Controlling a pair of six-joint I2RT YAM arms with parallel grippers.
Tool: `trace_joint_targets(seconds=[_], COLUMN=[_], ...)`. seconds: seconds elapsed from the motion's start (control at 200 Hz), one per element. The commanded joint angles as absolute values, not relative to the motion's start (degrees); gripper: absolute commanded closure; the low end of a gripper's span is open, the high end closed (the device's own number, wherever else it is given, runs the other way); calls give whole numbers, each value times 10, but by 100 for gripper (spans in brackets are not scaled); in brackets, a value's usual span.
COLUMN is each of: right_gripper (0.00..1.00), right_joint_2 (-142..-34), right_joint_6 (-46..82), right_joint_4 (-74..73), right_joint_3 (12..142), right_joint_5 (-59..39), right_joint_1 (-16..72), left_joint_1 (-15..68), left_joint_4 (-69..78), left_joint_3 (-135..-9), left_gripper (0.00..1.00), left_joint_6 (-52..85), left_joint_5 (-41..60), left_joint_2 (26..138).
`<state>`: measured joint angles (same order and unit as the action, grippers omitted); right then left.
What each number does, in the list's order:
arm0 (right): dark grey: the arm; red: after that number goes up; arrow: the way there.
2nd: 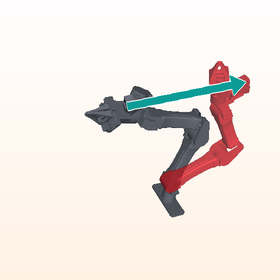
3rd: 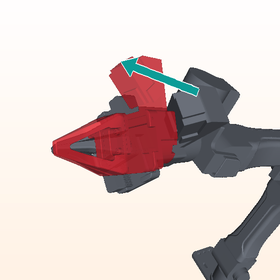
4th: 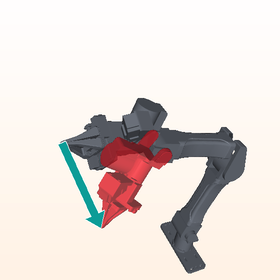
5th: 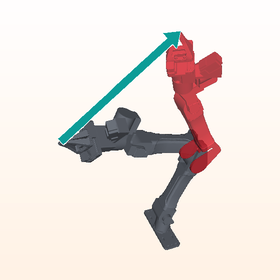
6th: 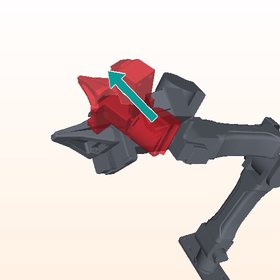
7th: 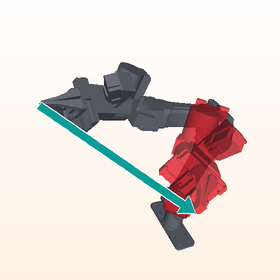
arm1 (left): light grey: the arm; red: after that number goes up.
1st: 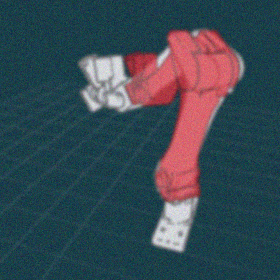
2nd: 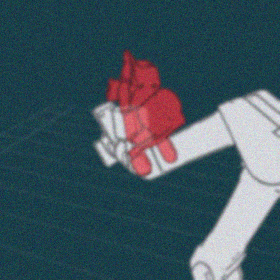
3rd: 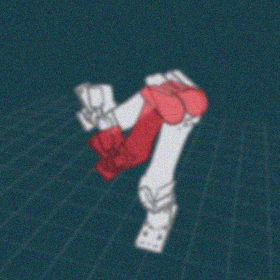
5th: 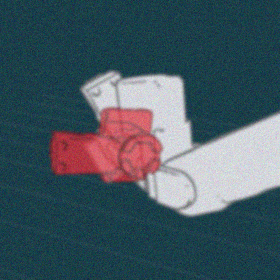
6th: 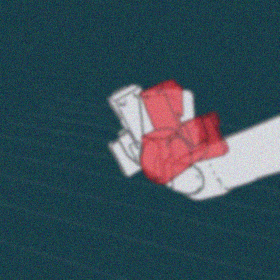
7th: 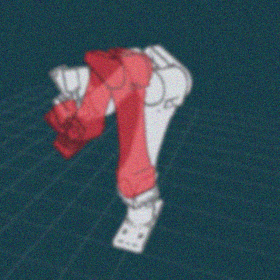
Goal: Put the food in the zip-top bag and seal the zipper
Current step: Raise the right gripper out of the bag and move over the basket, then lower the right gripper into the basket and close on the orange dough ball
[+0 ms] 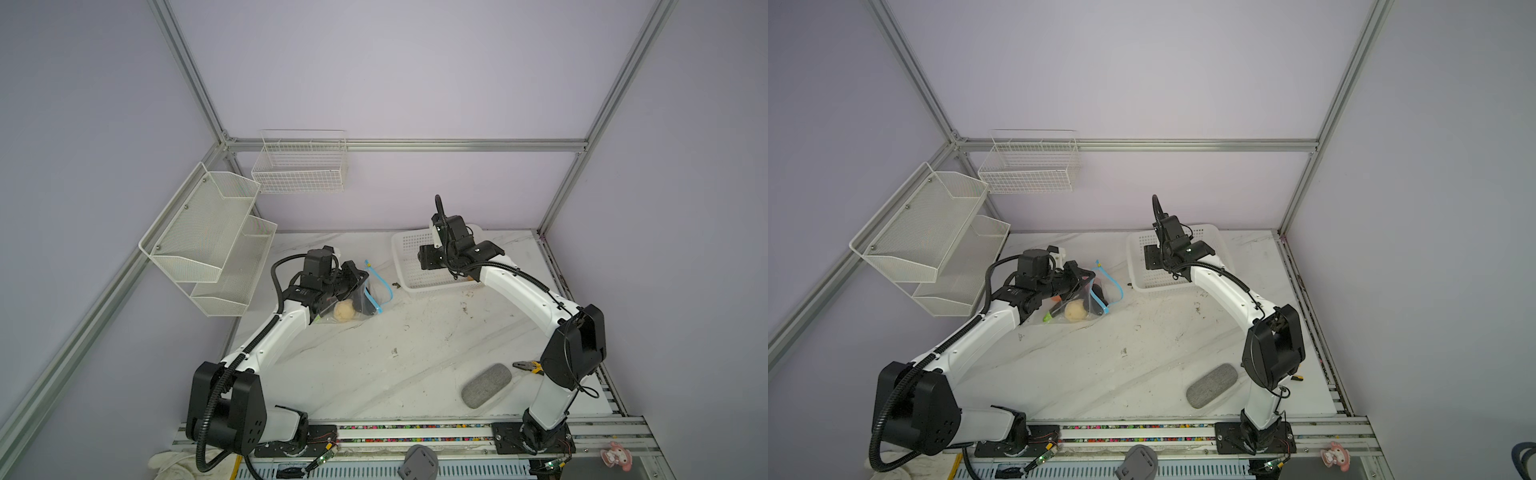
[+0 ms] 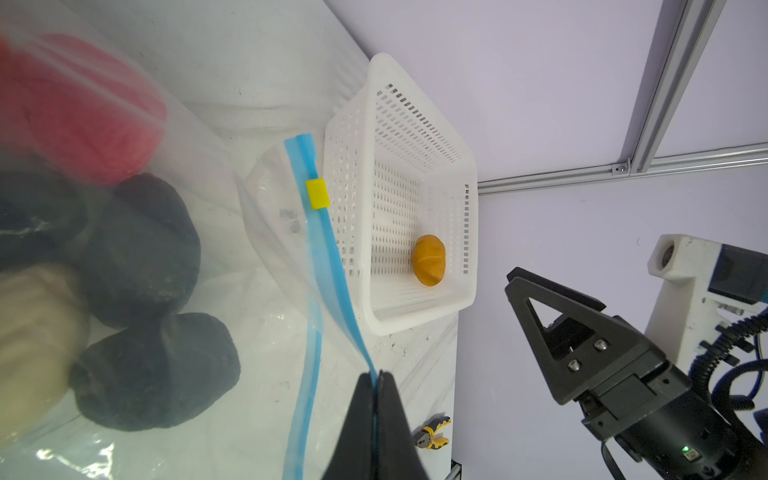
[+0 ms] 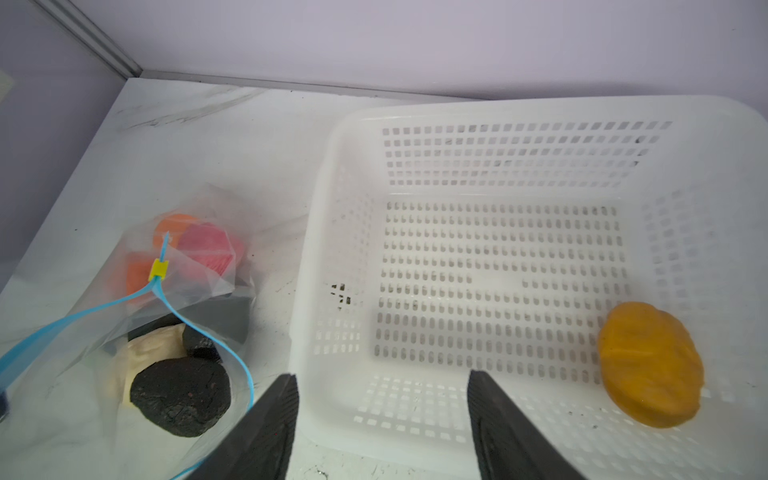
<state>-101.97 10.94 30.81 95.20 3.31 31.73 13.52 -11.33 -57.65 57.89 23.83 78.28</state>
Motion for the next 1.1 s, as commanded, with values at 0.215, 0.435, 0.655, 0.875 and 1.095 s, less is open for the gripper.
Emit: trace_joint_targets(seconds=[0.215,0.435,0.655,0.875,1.095], right_gripper=[32,32,33,33,33], right_joint_2=[-1104,-1173,-1214,-1248,-1255], right_joint_6=[66,55,48,41,42], right_joint_4=[404,422,436,432,433], right_joint_3=[1042,1080,1094,1100,1087], right_joint_5=[110,137,139,131,127], right_joint_1=[266,208,170,156,145], left_joint_1=[133,133,134,134,133], left_joint_4=[-102,-102,-102,-101,-101], left_joint_3=[-613,-605,-605,-606,-605], left_gripper=[100,100,100,100,100], left_joint_6=[571,571,571,573,573], left_joint_5=[248,249,248,249,247], left_joint_2=[783,779,774,773,773])
